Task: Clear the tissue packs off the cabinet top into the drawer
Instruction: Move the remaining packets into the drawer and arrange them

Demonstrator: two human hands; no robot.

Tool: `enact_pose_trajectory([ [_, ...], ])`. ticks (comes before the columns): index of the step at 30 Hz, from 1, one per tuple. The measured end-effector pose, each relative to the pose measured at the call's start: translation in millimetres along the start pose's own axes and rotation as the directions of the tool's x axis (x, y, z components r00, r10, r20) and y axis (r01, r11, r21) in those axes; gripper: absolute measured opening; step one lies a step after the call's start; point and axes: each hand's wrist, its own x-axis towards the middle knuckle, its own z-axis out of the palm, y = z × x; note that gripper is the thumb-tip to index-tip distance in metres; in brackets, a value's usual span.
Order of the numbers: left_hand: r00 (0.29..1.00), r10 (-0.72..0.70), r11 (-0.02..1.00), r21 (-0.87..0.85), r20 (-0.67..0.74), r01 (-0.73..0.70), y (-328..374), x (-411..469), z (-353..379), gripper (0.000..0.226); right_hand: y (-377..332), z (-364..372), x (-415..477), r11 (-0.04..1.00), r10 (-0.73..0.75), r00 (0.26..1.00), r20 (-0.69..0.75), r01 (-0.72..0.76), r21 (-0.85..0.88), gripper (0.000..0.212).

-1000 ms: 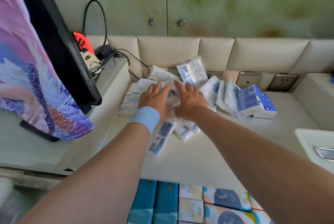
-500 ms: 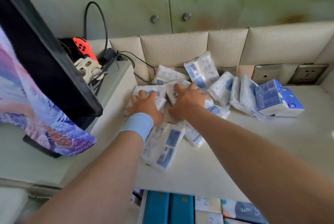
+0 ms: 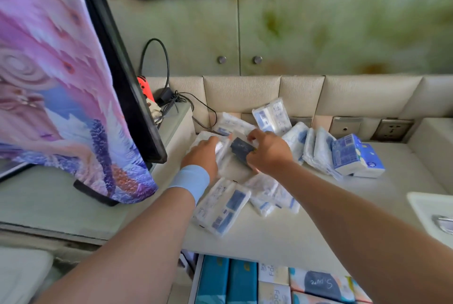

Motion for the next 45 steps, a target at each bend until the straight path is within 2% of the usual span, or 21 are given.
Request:
enact_pose_trajectory([
  [2, 1.0, 0.023, 0.999, -0.028, 0.01, -0.022, 3.1, -13.9, -10.3, 0.048, 3.7, -3.1, -9.0, 0.994, -0.056, 0.997, 0.057, 0.061, -0.089, 0.044],
  [6, 0.996, 0.047, 0.996, -0.085, 0.072, -0.041, 4.8, -45.3, -21.9, 0.053, 2.2, -4.2, -25.1, 0.947, -0.102, 0.982, 0.159, 0.145, -0.288, 0.052],
  [9, 0.993, 0.072, 0.993, -0.096, 0.089, -0.063, 0.3, -58.6, -18.8, 0.06, -4.4, -0.9, -36.0, 0.932, -0.085, 0.986, 0.141, 0.128, -0.338, 0.06],
  [12, 0.995, 0.054, 0.995, -0.084, 0.083, -0.047, -1.7, -63.9, -11.4, 0.072, -11.9, 11.1, -41.7, 0.931, -0.065, 0.996, 0.061, 0.082, -0.357, 0.044],
  [17, 0.993, 0.068, 0.997, -0.054, 0.101, -0.063, 1.8, -58.2, -12.3, 0.075, -6.0, 17.9, -42.8, 0.963, -0.088, 0.992, -0.094, 0.06, -0.264, 0.032],
  [21, 0.993, 0.095, 0.987, -0.135, 0.07, -0.085, 5.9, -50.5, -28.5, 0.069, 4.5, -1.4, -51.0, 0.95, -0.237, 0.946, -0.22, 0.178, -0.257, 0.03],
  [23, 0.994, 0.095, 0.979, -0.186, 0.046, -0.085, 12.0, -50.7, -37.7, 0.058, 1.1, -19.2, -61.9, 0.944, -0.29, 0.909, -0.301, 0.221, -0.244, 0.03],
  [25, 0.993, 0.1, 0.975, -0.207, 0.067, -0.084, 20.4, -57.7, -46.7, 0.053, -7.5, -40.7, -77.3, 0.963, -0.261, 0.89, -0.374, 0.211, -0.168, 0.027],
  [27, 0.987, 0.128, 0.976, -0.188, 0.094, -0.109, 30.8, -69.7, -55.0, 0.065, -18.5, -61.5, -98.6, 0.983, -0.179, 0.905, -0.387, 0.179, -0.036, 0.027],
  [29, 0.988, 0.141, 0.984, -0.123, 0.064, -0.132, 41.2, -89.6, -66.1, 0.072, -28.8, -81.3, -123.2, 0.979, -0.052, 0.945, -0.324, 0.112, 0.171, 0.035],
  [30, 0.989, 0.145, 0.984, -0.107, 0.038, -0.141, 45.4, -101.5, -70.7, 0.066, -33.1, -89.7, -135.3, 0.951, 0.039, 0.961, -0.273, 0.048, 0.305, 0.039],
  [33, 0.992, 0.122, 0.985, -0.121, 0.013, -0.12, 47.2, -140.4, -72.8, 0.055, -36.8, -100.3, -169.9, 0.788, 0.28, 0.948, -0.15, -0.138, 0.6, 0.04],
  [36, 0.995, 0.078, 0.979, -0.193, 0.055, -0.066, 39.2, -182.1, -69.3, 0.05, -32.0, -92.6, -200.2, 0.594, 0.401, 0.916, -0.023, -0.241, 0.767, 0.046],
  [39, 0.989, 0.043, 0.941, -0.338, 0.142, 0.007, 20.5, -225.4, -58.4, 0.051, -27.6, -77.2, -230.5, 0.453, 0.421, 0.896, 0.143, -0.344, 0.822, 0.048],
  [45, 0.952, -0.125, 0.826, -0.502, 0.278, 0.255, -6.7, -280.2, -5.1, 0.044, -18.1, -42.1, -300.2, 0.442, 0.44, 0.839, 0.319, -0.511, 0.737, 0.039],
])
